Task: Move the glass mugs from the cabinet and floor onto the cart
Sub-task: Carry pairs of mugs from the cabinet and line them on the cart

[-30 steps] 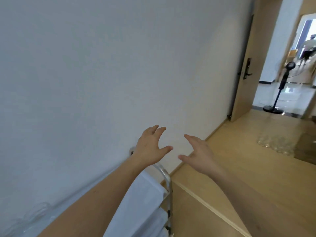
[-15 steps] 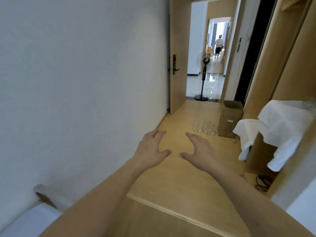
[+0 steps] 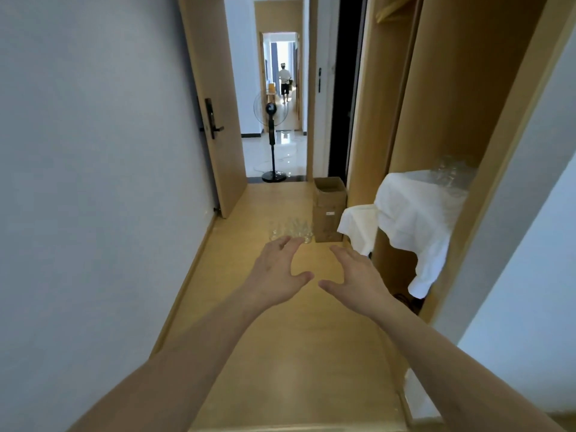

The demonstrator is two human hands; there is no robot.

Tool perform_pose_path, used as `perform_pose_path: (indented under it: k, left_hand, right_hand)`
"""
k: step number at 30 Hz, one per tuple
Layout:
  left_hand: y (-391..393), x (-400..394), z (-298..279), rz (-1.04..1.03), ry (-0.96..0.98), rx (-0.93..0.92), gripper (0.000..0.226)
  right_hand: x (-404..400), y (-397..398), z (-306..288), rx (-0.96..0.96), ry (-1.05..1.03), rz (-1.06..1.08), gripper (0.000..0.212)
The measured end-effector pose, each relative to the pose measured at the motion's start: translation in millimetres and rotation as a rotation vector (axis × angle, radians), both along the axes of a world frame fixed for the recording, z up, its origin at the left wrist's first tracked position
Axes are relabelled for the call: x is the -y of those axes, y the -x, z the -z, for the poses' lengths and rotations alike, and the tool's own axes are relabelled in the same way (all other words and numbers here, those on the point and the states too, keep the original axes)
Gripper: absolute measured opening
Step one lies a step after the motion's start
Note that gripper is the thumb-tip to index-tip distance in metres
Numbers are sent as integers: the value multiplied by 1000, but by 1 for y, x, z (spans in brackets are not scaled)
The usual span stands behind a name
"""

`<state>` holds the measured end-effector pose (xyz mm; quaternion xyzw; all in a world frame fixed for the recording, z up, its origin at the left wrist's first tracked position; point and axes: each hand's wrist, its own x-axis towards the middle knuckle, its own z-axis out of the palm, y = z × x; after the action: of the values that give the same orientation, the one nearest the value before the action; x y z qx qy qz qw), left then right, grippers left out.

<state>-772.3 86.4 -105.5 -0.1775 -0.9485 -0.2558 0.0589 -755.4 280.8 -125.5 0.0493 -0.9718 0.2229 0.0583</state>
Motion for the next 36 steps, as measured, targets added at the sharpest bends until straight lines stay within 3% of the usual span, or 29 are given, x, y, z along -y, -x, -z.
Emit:
perform_pose_path:
  k: [17,23,36]
  left_hand:
    - [240,-19,-2,299,-19,-9,70]
    - [296,-55,17,359,-24,18,73]
    - [451,-162,6,420,83,-16,70]
  right_hand:
    - [2,166,-12,55,-4,332,79]
    - [-28,211,-2,78,33,413,92]
    - [-127,361,3,53,97,519,74]
